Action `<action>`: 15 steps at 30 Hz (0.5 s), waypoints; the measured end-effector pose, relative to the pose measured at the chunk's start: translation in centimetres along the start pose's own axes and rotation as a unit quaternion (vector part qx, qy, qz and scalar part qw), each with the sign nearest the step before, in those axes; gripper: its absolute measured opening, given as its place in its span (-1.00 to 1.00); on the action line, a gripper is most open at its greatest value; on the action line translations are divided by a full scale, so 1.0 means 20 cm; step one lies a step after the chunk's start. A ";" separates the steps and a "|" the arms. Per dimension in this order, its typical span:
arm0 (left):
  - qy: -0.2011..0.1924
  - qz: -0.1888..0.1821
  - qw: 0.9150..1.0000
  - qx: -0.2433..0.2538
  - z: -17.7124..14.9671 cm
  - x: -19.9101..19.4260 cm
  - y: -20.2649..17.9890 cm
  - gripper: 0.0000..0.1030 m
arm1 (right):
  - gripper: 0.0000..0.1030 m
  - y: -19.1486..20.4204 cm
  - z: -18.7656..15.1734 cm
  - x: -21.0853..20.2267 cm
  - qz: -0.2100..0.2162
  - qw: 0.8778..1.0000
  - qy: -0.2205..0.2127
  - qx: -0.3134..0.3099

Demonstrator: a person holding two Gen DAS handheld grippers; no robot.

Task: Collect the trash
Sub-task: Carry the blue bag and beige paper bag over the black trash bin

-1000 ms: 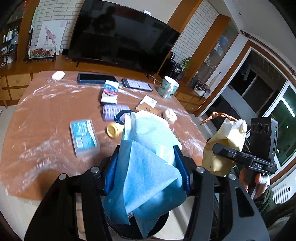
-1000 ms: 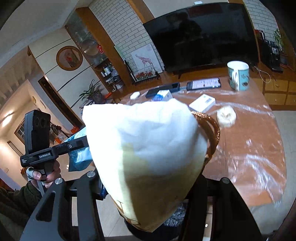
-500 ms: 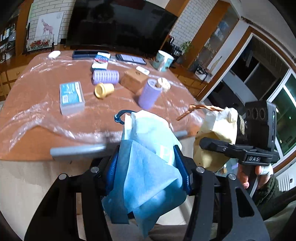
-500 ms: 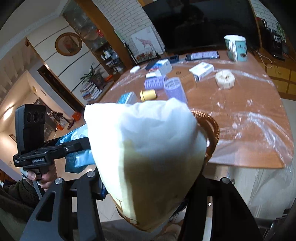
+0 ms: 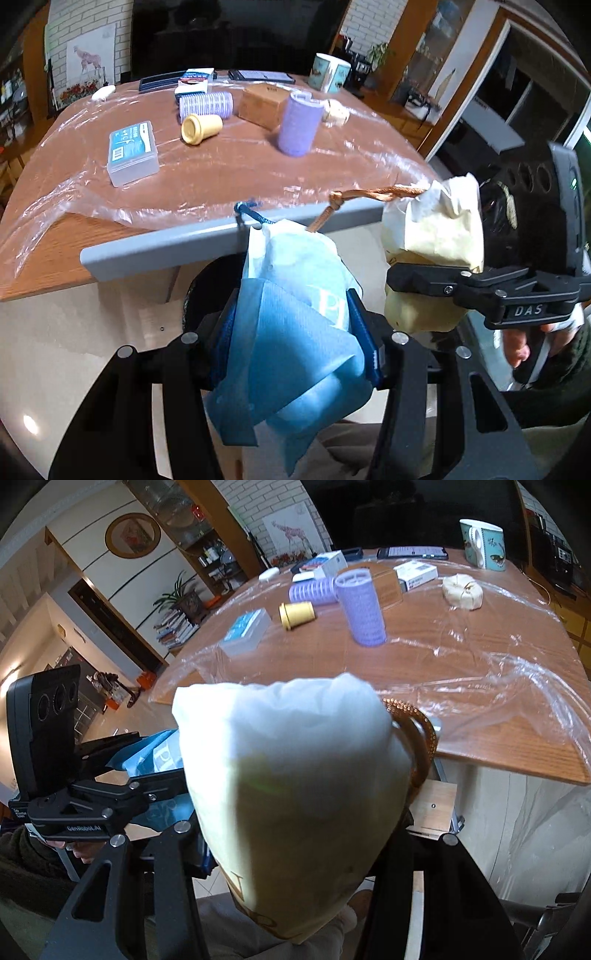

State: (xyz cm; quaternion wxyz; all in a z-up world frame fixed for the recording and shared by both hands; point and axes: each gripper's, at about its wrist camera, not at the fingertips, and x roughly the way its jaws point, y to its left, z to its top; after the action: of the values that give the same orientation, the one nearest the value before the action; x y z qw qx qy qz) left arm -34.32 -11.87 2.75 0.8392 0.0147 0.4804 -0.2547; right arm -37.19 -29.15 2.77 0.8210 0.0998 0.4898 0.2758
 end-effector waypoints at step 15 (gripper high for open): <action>0.043 0.044 0.997 0.042 -0.09 0.16 -0.03 0.08 | 0.01 0.05 -0.06 0.20 -0.015 0.998 0.051 -0.016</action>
State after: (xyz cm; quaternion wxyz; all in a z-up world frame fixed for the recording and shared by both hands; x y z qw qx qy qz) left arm -34.67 -13.17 -0.61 0.8268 0.0818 0.5036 -0.2366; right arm -37.02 -26.20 -0.41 0.8002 0.0650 0.5284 0.2760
